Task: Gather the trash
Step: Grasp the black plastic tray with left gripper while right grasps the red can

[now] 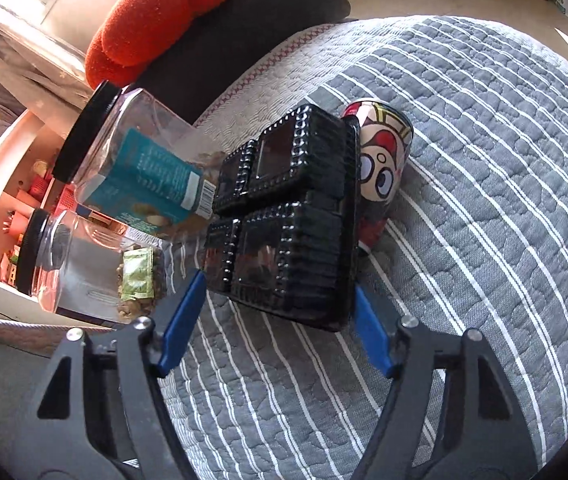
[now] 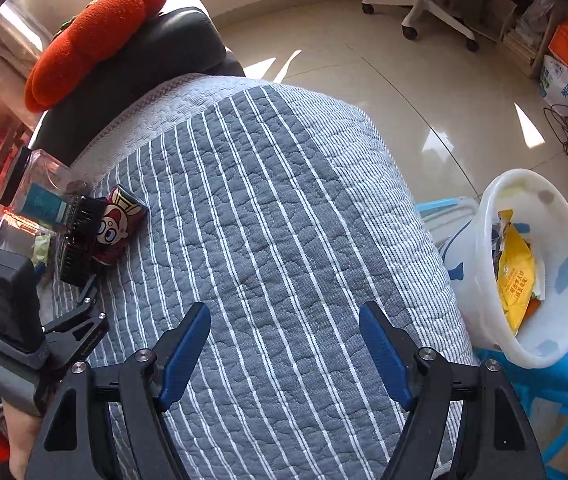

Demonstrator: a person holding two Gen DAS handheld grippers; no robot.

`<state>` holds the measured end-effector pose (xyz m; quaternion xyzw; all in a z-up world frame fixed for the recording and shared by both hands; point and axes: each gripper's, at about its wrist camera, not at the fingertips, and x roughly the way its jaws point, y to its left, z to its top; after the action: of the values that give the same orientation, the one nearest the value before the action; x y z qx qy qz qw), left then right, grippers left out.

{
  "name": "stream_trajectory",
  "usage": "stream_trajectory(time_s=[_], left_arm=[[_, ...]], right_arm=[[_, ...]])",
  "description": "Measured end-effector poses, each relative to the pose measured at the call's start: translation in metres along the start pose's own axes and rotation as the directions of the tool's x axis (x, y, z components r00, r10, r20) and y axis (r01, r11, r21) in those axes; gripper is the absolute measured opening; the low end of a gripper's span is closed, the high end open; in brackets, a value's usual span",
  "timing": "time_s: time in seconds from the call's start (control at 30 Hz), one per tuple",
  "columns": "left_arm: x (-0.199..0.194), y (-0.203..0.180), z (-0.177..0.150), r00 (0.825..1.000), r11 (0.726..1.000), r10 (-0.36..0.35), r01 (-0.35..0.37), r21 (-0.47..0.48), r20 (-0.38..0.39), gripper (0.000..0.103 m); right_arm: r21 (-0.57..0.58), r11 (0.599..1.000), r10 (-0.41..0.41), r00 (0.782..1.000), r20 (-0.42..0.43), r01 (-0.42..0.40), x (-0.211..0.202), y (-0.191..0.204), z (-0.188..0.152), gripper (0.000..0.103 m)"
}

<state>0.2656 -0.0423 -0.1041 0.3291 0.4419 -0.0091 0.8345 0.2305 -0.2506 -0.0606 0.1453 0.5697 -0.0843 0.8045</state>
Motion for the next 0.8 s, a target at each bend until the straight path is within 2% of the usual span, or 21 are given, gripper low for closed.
stream_trajectory(time_s=[0.03,0.07,0.17,0.23,0.27,0.3,0.33,0.43,0.57,0.73,0.8], left_arm=[[0.002,0.003,0.0,1.0,1.0,0.002,-0.002,-0.003,-0.012,0.058],[0.001,0.008,0.0,1.0,1.0,0.005,-0.005,-0.02,-0.016,0.058],[-0.012,0.038,-0.003,0.999,0.991,-0.038,0.039,-0.128,0.009,0.057],[-0.022,0.065,-0.008,0.995,0.968,-0.095,0.096,-0.234,0.015,0.032],[-0.024,0.079,-0.012,0.989,0.945,-0.148,0.146,-0.293,0.017,0.025],[-0.025,0.094,-0.018,0.978,0.912,-0.209,0.204,-0.355,0.024,0.011],[-0.025,0.106,-0.024,0.968,0.886,-0.249,0.239,-0.398,0.027,0.009],[-0.022,0.131,-0.041,0.953,0.831,-0.303,0.276,-0.483,0.023,0.007],[-0.015,0.144,-0.062,0.943,0.797,-0.332,0.285,-0.532,0.008,0.006],[-0.011,0.159,-0.081,0.923,0.728,-0.385,0.305,-0.614,0.003,0.006],[-0.007,0.164,-0.088,0.918,0.711,-0.397,0.308,-0.632,0.001,0.006]], right_arm=[[-0.004,1.0,-0.001,1.0,0.0,0.001,0.0,0.001,0.0,0.078],[-0.007,1.0,-0.002,1.0,-0.001,0.002,0.001,0.002,-0.001,0.078],[-0.02,1.0,-0.01,1.0,-0.006,0.01,0.004,0.007,-0.004,0.078],[-0.036,0.999,-0.014,1.0,-0.004,0.014,0.005,0.014,-0.006,0.078],[-0.046,0.999,-0.016,1.0,-0.004,0.015,0.005,0.02,-0.006,0.078],[-0.053,0.998,-0.016,1.0,-0.006,0.016,0.008,0.027,-0.004,0.078],[-0.058,0.998,-0.011,1.0,-0.015,0.01,0.011,0.036,-0.002,0.078],[-0.069,0.997,0.041,0.998,-0.044,-0.044,0.023,0.065,0.008,0.078],[-0.064,0.994,0.088,0.995,-0.056,-0.092,0.036,0.096,0.023,0.078],[-0.006,0.989,0.148,0.987,-0.058,-0.148,0.054,0.114,0.041,0.078],[0.03,0.983,0.182,0.981,-0.065,-0.18,0.065,0.12,0.047,0.078]])
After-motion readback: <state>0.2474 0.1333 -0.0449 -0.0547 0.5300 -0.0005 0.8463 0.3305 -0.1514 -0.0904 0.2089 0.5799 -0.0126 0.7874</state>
